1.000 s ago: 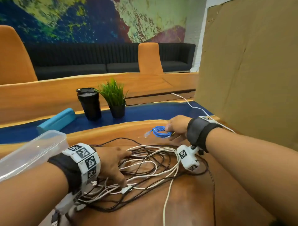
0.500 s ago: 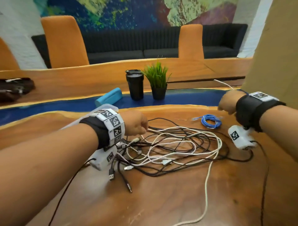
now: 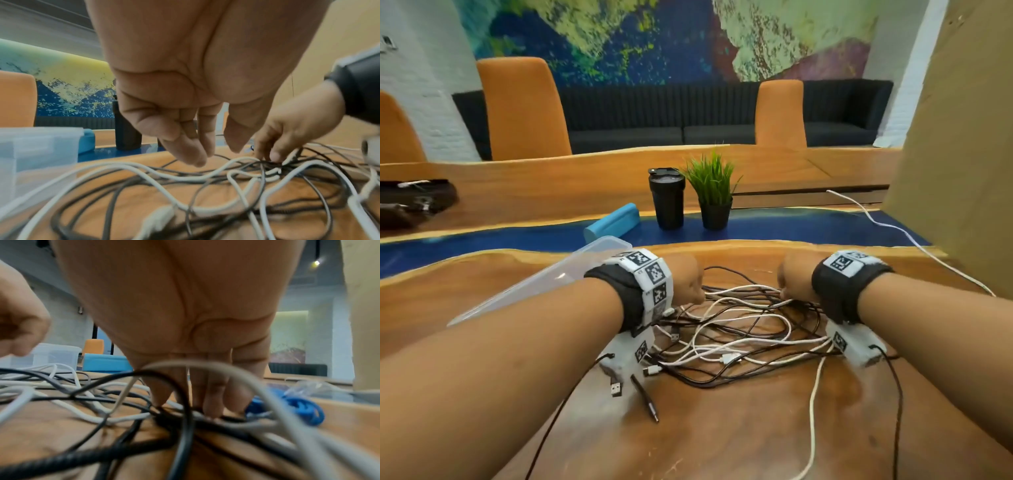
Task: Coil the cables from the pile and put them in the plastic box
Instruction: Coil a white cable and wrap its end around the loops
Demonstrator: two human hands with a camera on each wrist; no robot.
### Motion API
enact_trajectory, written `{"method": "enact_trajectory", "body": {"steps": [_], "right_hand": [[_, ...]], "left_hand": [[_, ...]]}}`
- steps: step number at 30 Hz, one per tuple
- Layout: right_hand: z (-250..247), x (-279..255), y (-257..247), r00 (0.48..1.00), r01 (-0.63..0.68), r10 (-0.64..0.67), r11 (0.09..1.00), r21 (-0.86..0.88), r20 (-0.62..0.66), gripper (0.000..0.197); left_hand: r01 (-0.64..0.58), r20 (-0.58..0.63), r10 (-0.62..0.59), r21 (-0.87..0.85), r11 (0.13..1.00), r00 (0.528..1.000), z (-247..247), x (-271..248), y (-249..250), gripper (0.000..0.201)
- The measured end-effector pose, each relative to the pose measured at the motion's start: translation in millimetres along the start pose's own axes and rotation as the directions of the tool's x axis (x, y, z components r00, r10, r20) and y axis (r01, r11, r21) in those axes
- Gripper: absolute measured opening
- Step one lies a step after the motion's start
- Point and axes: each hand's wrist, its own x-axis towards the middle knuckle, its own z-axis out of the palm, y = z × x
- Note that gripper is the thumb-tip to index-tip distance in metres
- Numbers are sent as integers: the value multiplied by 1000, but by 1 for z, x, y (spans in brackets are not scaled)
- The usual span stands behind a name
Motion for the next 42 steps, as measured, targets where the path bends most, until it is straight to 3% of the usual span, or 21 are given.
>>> {"method": "enact_trajectory", "body": {"steps": [6,9,14,16,19,24,26,29,32,35,38,39,41,42], "right_hand": [[-14,8,1,993,59,-51,996,72,-110,19],[-18,6,-5,989,134,-125,983,127,-78,26],[-4,11,-25,994,101,-95,990,97,-59,16],[-10,6,-22,982,156,-143,982,106,-120,13],[-40,-10,-6,921,279,-182,925,258,-344,9],[-114,-54,11,767,531,-131,680,506,-628,7],[-141,-67,17,717,590,-85,603,537,-692,7],[-172,-81,33,655,632,15,536,559,-755,4],[-194,-90,51,566,673,109,510,535,-817,6],[-209,-90,73,574,659,220,447,604,-789,8],[-212,-87,96,615,602,294,423,677,-731,47],[-212,-86,107,604,587,331,429,686,-724,59],[-205,-84,130,590,544,359,485,685,-723,60],[-199,-82,132,628,517,317,512,686,-711,61]], "left_hand": [[-28,-170,10,-100,995,985,-27,-12,-23,20],[-45,-192,21,-120,992,981,-33,-13,-20,18],[-98,-224,73,-101,990,972,-40,-17,-20,20],[-89,-237,63,-99,991,970,-43,-20,-28,22],[-55,-281,15,-137,989,960,-46,-20,-41,28],[-147,-393,32,-265,953,919,-55,-5,-47,66],[-205,-465,18,-356,912,885,-65,-2,-46,54],[-281,-546,4,-425,860,838,-84,-3,-53,17],[-361,-600,-15,-501,786,800,-97,-8,-66,18],[-393,-572,-62,-634,666,818,-104,-17,-78,22],[-389,-502,-75,-748,538,862,-107,-28,-86,22],[-385,-480,-71,-775,502,874,-107,-31,-87,22],[-373,-442,-72,-824,427,894,-107,-36,-88,23],[-368,-424,-76,-849,378,902,-108,-39,-88,23]]}}
